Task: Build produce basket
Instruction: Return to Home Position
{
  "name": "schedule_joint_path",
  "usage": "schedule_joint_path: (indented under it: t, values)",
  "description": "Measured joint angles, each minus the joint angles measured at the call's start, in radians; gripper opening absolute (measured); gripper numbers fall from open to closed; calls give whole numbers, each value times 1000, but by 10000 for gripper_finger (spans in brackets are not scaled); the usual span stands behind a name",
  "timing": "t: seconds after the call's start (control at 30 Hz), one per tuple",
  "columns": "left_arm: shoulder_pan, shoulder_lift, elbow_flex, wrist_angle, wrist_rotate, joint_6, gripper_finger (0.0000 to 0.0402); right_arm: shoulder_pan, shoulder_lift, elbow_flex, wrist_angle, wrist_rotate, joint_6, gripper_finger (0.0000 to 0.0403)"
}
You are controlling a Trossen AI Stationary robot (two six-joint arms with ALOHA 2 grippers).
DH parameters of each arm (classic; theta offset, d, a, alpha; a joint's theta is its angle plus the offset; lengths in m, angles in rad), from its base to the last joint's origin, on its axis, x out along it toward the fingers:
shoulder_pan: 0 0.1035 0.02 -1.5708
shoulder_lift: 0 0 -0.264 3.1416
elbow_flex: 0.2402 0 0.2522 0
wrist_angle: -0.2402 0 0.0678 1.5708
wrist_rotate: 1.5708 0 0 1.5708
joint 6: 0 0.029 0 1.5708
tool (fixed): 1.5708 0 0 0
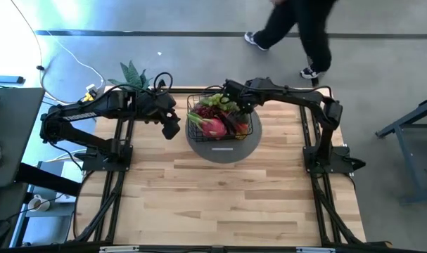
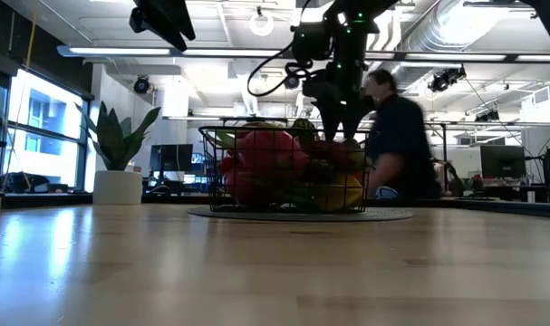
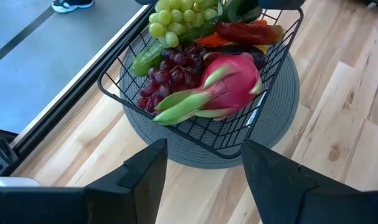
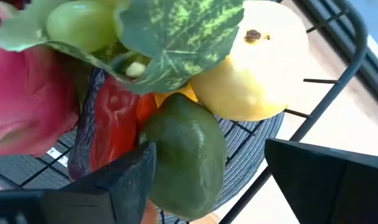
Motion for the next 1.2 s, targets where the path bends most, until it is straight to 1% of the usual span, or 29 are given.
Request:
schedule_joint_path:
  t: [0.07, 0.2, 0.3, 0.37, 0.43, 0.5, 0.6, 0.73, 0.9, 1.07, 1.2]
  values:
    - [0, 0, 0, 0, 1, 0, 196, -8, -2, 0, 0, -27, 6, 284]
    - [-4, -7, 0, 0, 37, 0, 196, -9, -18, 0, -3, -35, 27, 285]
    - [-18, -47, -1, -1, 76, -7, 196, 1, -47, 0, 11, -28, 52, 285]
    - [-36, -85, -10, 9, 74, -34, 196, 10, -74, 0, 36, -23, 52, 285]
    - [-56, -130, -36, 14, 48, -56, 196, 22, -108, 0, 82, -24, 42, 285]
    - [-76, -180, -78, 36, 29, -80, 196, 39, -142, 0, 140, -24, 12, 286]
    - [-98, -266, -160, 102, 30, -101, 196, 68, -196, 0, 229, -27, -26, 286]
    - [-116, -378, -281, 202, 62, -101, 196, 120, -264, 0, 329, -28, -45, 286]
    - [-146, -515, -437, 290, 67, -101, 196, 203, -340, 0, 446, -30, -44, 286]
    - [-172, -656, -582, 380, 117, -94, 196, 288, -393, 0, 580, -28, -46, 286]
    - [-187, -762, -673, 417, 117, -78, 196, 321, -429, 0, 585, -27, -54, 286]
